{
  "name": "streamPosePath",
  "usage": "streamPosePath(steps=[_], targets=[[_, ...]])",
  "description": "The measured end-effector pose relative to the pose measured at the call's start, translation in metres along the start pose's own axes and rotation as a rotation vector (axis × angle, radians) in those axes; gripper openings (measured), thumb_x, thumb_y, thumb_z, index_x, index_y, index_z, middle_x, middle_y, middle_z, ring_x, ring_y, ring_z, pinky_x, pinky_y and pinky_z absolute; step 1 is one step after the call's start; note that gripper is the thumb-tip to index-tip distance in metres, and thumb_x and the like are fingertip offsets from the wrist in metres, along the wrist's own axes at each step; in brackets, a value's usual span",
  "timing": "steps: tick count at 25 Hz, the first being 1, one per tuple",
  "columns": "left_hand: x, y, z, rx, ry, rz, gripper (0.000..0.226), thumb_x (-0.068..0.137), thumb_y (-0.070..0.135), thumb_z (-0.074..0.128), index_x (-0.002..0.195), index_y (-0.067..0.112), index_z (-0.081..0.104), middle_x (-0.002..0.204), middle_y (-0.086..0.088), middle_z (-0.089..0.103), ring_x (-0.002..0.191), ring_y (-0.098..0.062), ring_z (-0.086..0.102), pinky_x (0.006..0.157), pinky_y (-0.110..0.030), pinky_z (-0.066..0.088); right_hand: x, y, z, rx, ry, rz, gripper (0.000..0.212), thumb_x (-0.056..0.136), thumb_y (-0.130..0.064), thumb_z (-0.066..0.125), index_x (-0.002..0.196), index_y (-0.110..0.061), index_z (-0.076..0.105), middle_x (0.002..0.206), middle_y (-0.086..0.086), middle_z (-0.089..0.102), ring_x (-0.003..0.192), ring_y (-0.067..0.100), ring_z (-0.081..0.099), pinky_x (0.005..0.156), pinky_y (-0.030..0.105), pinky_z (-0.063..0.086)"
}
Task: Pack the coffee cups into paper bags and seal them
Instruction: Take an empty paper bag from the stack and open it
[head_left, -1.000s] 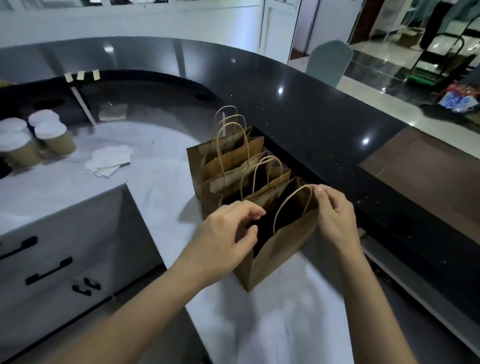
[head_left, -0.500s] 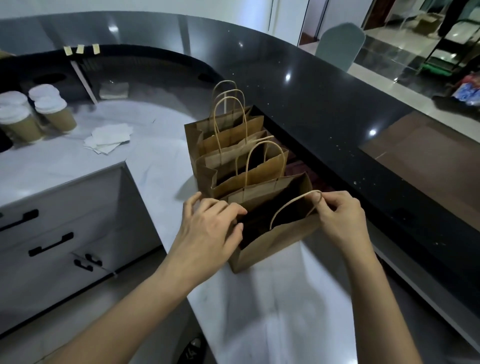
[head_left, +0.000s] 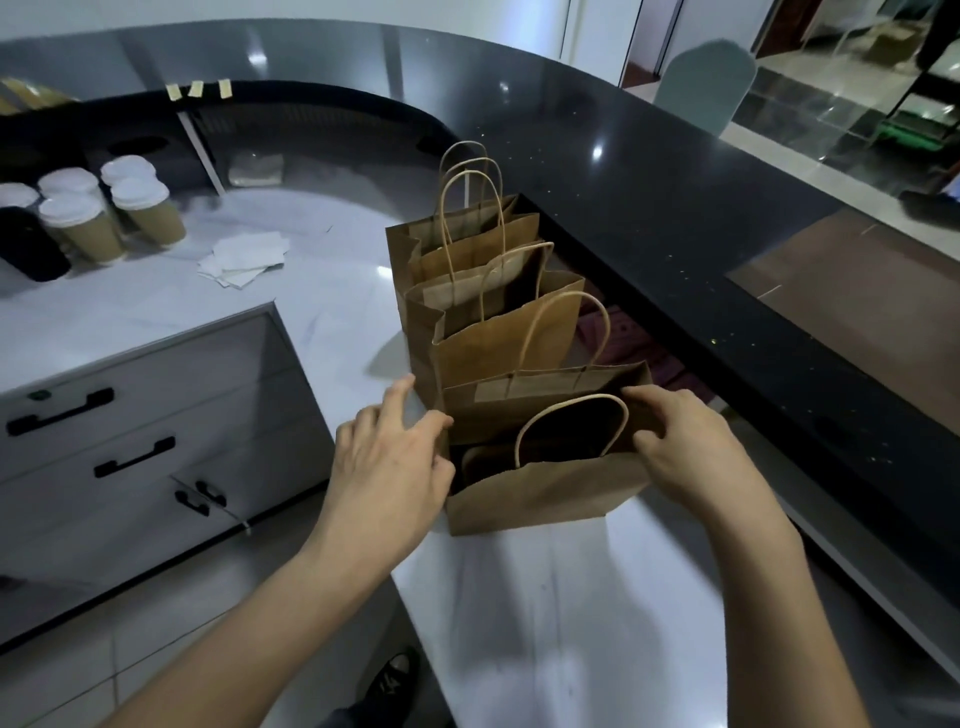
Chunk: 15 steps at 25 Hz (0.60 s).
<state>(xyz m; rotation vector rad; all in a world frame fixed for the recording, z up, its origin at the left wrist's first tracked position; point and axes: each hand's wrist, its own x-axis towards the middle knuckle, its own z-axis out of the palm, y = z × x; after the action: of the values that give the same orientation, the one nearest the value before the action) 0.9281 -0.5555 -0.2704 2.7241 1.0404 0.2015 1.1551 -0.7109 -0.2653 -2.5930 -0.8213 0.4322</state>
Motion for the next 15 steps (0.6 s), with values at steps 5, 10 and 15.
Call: streamPosePath(steps=[5, 10, 15], targets=[[-0.017, 0.001, 0.003, -0.170, -0.130, -0.017, 0.070, 0.092, 0.045, 0.053, 0.155, 0.030, 0.026, 0.152, 0.011, 0.038, 0.130, -0.022, 0.043, 0.105, -0.040, 0.038, -0.012, 0.001, 0.001, 0.007, -0.025, -0.025, 0.072, 0.089, -0.008, 0.064, 0.153, -0.032, 0.042, 0.161, -0.007, 0.035, 0.139, 0.022, 0.045, 0.102, 0.036, 0.044], [-0.033, -0.002, 0.005, -0.303, -0.187, -0.007, 0.094, 0.085, 0.054, 0.064, 0.158, 0.034, 0.009, 0.159, 0.018, 0.021, 0.138, -0.015, 0.037, 0.108, -0.034, 0.039, -0.027, 0.004, 0.001, 0.073, -0.079, -0.071, 0.093, 0.084, 0.000, 0.069, 0.160, -0.032, 0.026, 0.168, -0.016, 0.014, 0.149, 0.017, 0.034, 0.109, 0.030, 0.037], [-0.045, -0.005, -0.001, -0.352, -0.235, -0.011, 0.100, 0.082, 0.051, 0.067, 0.158, 0.039, 0.002, 0.159, 0.025, 0.014, 0.128, -0.006, 0.046, 0.095, -0.027, 0.039, -0.038, 0.006, 0.003, 0.129, -0.184, -0.106, 0.109, 0.082, 0.005, 0.071, 0.163, -0.033, 0.008, 0.166, -0.027, -0.008, 0.140, 0.022, 0.045, 0.099, 0.038, 0.052]])
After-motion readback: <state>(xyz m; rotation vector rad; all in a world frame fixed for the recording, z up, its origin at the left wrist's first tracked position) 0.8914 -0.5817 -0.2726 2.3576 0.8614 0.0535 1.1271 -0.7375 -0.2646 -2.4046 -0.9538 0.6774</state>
